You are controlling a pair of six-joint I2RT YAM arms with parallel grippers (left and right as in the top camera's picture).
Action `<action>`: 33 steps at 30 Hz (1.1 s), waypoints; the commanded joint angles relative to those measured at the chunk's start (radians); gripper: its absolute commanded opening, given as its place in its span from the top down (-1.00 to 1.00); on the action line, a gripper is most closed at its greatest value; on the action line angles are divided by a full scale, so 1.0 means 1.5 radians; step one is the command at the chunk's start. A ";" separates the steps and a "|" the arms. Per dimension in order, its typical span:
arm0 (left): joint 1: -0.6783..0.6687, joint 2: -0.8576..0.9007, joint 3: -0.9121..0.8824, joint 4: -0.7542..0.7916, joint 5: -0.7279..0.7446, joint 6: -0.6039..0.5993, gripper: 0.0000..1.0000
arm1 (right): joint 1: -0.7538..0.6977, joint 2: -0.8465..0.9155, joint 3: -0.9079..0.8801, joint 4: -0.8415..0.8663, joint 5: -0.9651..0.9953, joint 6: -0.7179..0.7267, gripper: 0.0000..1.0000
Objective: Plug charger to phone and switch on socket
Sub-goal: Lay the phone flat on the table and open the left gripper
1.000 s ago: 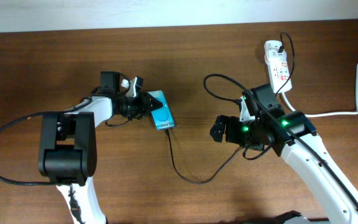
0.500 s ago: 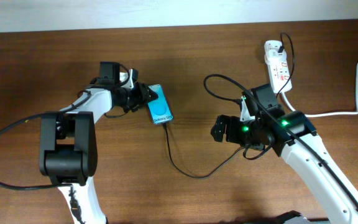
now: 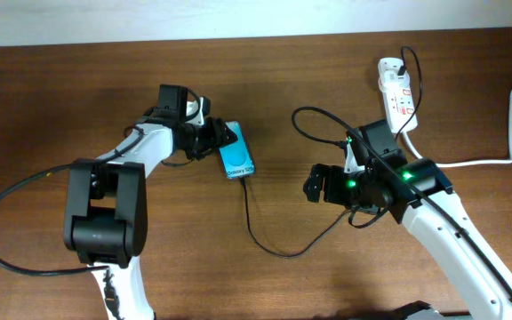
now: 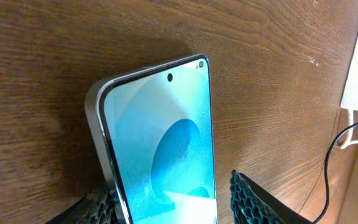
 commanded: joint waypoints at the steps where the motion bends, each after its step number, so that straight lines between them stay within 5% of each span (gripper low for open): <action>1: -0.003 0.019 -0.018 -0.033 -0.055 0.003 -0.14 | -0.002 -0.006 0.003 -0.001 0.011 -0.007 -0.96; 27: -0.002 0.019 -0.018 -0.069 -0.099 -0.006 -0.31 | -0.002 0.026 0.003 0.039 0.041 -0.007 -0.97; 30: -0.002 0.010 -0.004 -0.088 -0.092 -0.006 -0.36 | -0.002 0.111 0.003 0.126 0.030 -0.004 0.26; 33: -0.002 -0.012 0.019 -0.124 -0.092 -0.001 -0.36 | -0.002 0.181 0.003 0.227 0.003 0.016 0.71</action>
